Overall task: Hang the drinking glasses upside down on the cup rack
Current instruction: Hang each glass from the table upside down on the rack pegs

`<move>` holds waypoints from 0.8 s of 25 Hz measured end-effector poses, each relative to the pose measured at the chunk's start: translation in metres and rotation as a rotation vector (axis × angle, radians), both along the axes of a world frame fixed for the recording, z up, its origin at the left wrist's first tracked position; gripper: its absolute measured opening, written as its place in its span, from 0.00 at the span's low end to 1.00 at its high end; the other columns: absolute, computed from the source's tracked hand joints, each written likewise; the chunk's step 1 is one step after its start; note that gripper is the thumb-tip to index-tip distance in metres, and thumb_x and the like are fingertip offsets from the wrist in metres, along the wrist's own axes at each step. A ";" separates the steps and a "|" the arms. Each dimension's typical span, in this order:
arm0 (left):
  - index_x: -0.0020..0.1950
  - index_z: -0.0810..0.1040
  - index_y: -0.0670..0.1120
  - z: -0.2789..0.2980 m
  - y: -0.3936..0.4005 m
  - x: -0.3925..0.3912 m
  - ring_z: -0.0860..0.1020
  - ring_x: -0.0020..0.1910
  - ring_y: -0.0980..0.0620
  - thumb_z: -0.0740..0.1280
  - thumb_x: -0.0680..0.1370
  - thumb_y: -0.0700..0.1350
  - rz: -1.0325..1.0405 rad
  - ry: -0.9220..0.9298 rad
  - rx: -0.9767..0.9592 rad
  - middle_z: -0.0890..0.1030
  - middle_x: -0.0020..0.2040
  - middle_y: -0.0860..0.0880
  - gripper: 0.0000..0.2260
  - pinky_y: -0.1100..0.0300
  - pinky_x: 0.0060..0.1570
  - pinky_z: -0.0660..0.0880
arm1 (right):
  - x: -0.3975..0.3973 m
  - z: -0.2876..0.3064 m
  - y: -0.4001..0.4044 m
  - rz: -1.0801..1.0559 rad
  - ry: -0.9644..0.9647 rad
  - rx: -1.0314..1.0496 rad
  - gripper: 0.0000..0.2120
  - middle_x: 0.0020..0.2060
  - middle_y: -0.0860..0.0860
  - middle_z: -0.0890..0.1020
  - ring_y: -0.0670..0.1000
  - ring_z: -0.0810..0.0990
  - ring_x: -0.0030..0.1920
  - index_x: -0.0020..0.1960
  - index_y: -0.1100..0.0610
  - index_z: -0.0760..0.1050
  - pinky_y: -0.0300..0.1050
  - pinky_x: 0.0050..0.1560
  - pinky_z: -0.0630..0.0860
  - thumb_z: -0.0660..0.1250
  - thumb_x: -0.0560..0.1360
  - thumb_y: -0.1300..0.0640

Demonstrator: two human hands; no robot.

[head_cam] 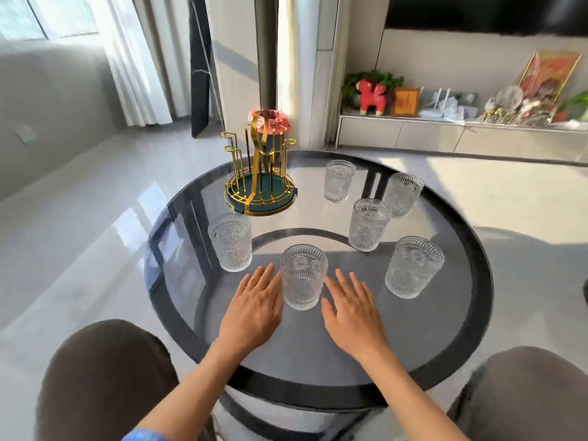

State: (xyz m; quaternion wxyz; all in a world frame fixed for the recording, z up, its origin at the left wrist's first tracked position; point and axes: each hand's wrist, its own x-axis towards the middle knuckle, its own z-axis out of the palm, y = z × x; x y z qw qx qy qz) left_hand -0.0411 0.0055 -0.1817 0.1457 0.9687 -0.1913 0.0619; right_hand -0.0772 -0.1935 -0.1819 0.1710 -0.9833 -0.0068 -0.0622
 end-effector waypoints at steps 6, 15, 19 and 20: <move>0.76 0.59 0.55 0.002 -0.002 -0.001 0.52 0.79 0.45 0.48 0.82 0.57 0.014 0.041 0.066 0.55 0.80 0.45 0.23 0.48 0.75 0.48 | -0.008 0.003 0.012 -0.093 0.062 0.260 0.42 0.76 0.52 0.61 0.54 0.51 0.77 0.76 0.53 0.57 0.50 0.74 0.45 0.65 0.69 0.34; 0.60 0.79 0.53 0.075 -0.004 0.026 0.79 0.57 0.53 0.62 0.75 0.47 0.010 -0.025 -0.366 0.80 0.62 0.56 0.15 0.56 0.54 0.76 | 0.035 0.048 0.031 -0.118 -0.221 1.088 0.27 0.46 0.45 0.83 0.50 0.82 0.48 0.52 0.43 0.75 0.43 0.43 0.78 0.79 0.55 0.51; 0.51 0.83 0.51 0.134 0.016 0.084 0.80 0.44 0.59 0.65 0.76 0.44 0.035 -0.179 -0.560 0.84 0.51 0.57 0.08 0.57 0.47 0.80 | 0.088 0.114 0.023 0.001 -0.369 1.222 0.30 0.54 0.51 0.82 0.47 0.83 0.48 0.59 0.45 0.75 0.37 0.40 0.78 0.79 0.59 0.49; 0.51 0.83 0.51 0.144 0.023 0.100 0.79 0.43 0.59 0.66 0.76 0.43 0.068 -0.208 -0.595 0.84 0.50 0.56 0.08 0.55 0.46 0.80 | 0.102 0.131 0.023 0.009 -0.423 1.200 0.30 0.54 0.50 0.81 0.47 0.82 0.49 0.60 0.45 0.75 0.37 0.42 0.77 0.78 0.60 0.47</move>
